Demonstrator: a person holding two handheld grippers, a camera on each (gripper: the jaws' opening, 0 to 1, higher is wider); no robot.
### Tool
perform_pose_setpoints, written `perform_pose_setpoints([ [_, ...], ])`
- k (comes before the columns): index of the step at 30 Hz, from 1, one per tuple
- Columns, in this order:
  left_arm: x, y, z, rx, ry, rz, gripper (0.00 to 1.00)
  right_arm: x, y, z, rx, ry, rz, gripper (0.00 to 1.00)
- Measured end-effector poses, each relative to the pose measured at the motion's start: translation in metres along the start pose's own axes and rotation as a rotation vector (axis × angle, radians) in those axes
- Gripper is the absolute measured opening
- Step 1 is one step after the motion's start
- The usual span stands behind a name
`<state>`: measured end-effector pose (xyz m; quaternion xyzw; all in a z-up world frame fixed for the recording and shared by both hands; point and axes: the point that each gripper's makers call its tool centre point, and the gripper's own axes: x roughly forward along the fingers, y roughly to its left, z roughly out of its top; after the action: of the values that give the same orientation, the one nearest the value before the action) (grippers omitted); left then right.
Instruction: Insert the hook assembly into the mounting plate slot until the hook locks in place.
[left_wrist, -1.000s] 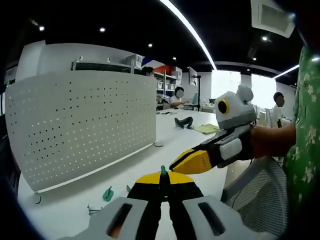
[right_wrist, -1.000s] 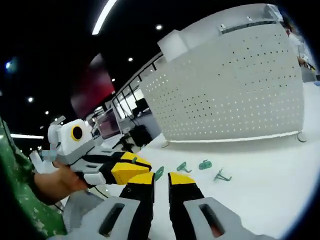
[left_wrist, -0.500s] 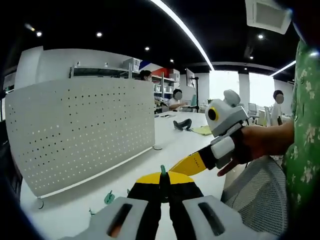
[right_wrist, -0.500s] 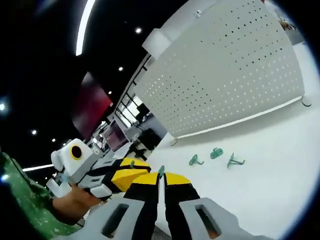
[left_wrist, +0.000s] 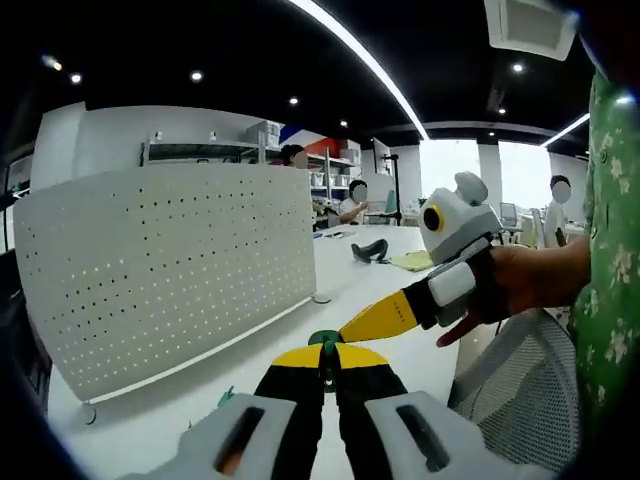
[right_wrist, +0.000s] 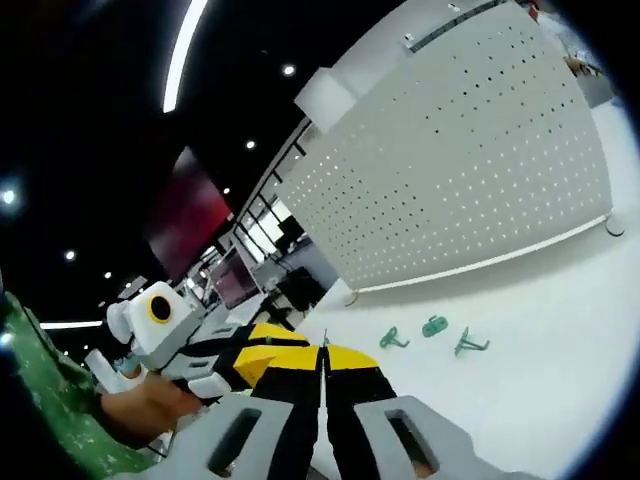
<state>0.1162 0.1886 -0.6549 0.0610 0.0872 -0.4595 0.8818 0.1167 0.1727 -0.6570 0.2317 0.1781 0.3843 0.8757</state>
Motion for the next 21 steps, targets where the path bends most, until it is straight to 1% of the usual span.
perform_pose_setpoints([
  [1, 0.0, 0.0003, 0.0, -0.002, 0.001, 0.002, 0.03, -0.0003, 0.0014, 0.0025, -0.04, -0.011, 0.003, 0.0],
  [2, 0.0, 0.0005, -0.0001, -0.004, 0.002, 0.004, 0.03, -0.0005, 0.0023, 0.0031, -0.053, -0.014, 0.004, 0.0],
  [3, 0.0001, 0.0006, -0.0001, -0.009, 0.002, 0.004, 0.03, -0.0012, 0.0042, 0.0042, -0.098, -0.019, -0.001, 0.0],
  [7, 0.0007, 0.0005, 0.0003, -0.002, 0.009, 0.008, 0.03, -0.0014, 0.0088, 0.0058, -0.165, -0.028, -0.004, 0.0],
  [9, 0.0012, 0.0005, 0.0004, 0.009, 0.014, 0.012, 0.03, -0.0012, 0.0103, 0.006, -0.185, -0.028, -0.007, 0.0],
  [15, 0.0029, 0.0001, 0.0, 0.015, 0.019, 0.016, 0.03, -0.0018, 0.0074, 0.0066, -0.169, -0.033, -0.008, 0.0],
  [21, 0.0067, -0.0018, -0.0003, 0.025, 0.022, 0.018, 0.07, -0.0029, 0.0076, 0.0071, -0.16, -0.036, -0.009, 0.0],
])
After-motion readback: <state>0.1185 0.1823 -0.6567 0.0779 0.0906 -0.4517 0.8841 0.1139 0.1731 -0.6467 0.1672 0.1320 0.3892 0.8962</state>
